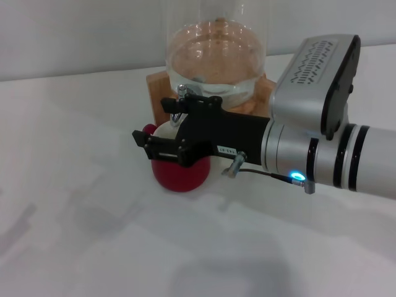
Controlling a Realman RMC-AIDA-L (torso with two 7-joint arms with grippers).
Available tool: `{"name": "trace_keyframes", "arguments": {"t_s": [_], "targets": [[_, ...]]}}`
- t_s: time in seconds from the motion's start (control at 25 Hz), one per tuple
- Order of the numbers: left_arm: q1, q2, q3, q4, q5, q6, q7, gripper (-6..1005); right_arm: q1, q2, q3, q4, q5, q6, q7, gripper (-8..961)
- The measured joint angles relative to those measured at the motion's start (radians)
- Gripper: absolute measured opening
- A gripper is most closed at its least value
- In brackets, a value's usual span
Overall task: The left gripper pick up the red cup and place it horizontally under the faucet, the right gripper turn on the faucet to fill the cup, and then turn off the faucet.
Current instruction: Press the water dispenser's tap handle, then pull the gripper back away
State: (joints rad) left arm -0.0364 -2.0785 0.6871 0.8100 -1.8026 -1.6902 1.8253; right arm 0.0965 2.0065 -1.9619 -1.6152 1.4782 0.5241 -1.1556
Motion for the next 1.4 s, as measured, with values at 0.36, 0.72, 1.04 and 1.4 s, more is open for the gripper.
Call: {"name": "trace_keyframes", "arguments": {"t_s": [0.36, 0.72, 1.04, 1.4], "targets": [[-0.002, 0.0, 0.0, 0.0, 0.0, 0.001, -0.001, 880, -0.004, -0.001, 0.016, 0.013, -0.008, 0.019, -0.001, 749], [-0.002, 0.0, 0.001, 0.0, 0.0, -0.003, -0.003, 880, -0.025, 0.0, 0.06, 0.019, -0.009, 0.039, -0.001, 748], [-0.002, 0.0, 0.0, 0.0, 0.0, -0.006, -0.005, 879, -0.035, -0.001, 0.076, 0.013, -0.009, 0.043, -0.001, 748], [-0.002, 0.0, 0.005, 0.0, 0.0, -0.009, -0.006, 879, -0.065, 0.002, 0.111, 0.001, -0.009, 0.063, -0.009, 749]]}}
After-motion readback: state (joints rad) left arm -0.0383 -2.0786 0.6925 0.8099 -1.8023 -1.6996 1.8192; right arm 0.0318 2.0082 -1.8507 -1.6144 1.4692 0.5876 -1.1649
